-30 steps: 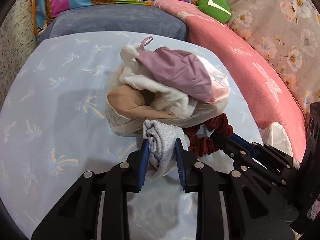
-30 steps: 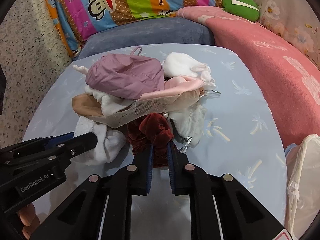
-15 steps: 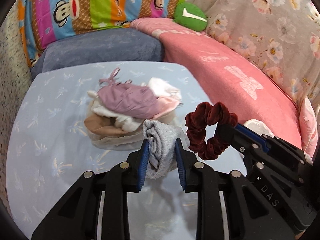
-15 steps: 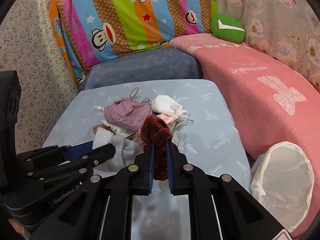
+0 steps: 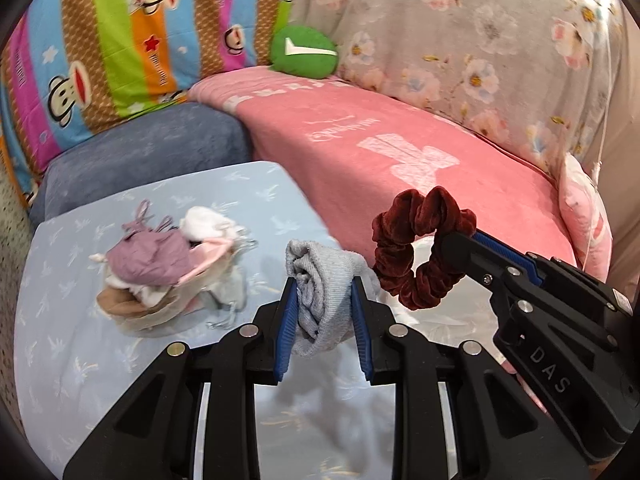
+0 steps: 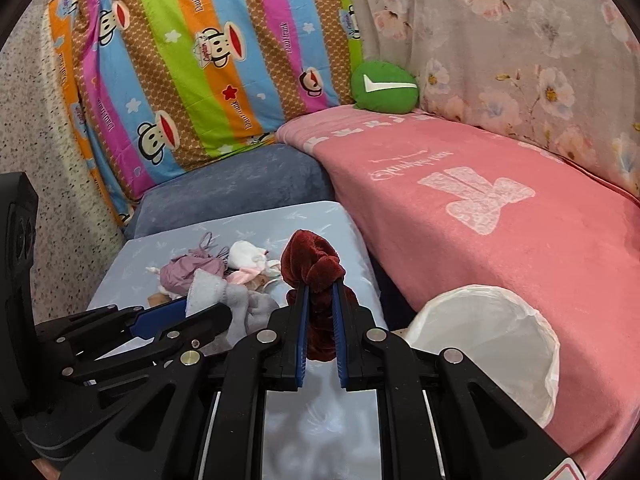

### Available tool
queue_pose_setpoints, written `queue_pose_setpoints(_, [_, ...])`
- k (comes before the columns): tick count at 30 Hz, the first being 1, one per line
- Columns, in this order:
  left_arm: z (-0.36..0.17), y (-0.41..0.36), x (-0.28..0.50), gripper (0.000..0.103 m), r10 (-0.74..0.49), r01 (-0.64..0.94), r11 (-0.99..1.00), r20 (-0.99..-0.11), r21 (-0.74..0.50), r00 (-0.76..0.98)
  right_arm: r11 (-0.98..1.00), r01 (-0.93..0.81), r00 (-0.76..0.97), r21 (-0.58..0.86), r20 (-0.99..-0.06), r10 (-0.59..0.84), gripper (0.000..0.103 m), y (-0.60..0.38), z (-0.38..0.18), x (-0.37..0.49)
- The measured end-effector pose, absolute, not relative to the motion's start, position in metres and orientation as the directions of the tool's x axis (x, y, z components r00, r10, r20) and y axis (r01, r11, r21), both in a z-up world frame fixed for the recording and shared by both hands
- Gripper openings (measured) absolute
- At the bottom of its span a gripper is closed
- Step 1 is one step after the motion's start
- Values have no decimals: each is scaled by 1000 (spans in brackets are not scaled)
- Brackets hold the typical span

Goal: Collect trash
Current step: 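Carry both items over the white bin and open both tools to drop them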

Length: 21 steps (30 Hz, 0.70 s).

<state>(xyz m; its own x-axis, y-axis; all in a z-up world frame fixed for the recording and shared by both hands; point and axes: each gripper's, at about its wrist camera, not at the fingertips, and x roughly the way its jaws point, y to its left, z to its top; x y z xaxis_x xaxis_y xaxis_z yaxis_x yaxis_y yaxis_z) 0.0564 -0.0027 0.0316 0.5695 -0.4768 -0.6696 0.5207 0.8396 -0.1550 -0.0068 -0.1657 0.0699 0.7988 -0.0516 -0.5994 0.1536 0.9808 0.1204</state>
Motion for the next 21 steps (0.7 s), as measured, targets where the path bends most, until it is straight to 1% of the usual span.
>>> queue_pose_setpoints(7, [37, -50, 36, 26, -521, 601, 789, -656, -127, 546, 959, 249, 797, 133, -591, -125, 11, -217, 71, -35])
queue_pose_setpoints(13, [39, -88, 25, 26, -557, 655, 745, -654, -122, 512, 934, 324, 780, 149, -601, -175, 11, -253, 61, -52])
queue_pose_setpoints(21, [32, -124, 18, 26, -571, 696, 709, -673, -114, 471, 918, 372, 756, 141, -620, -211, 11, -279, 48, -59])
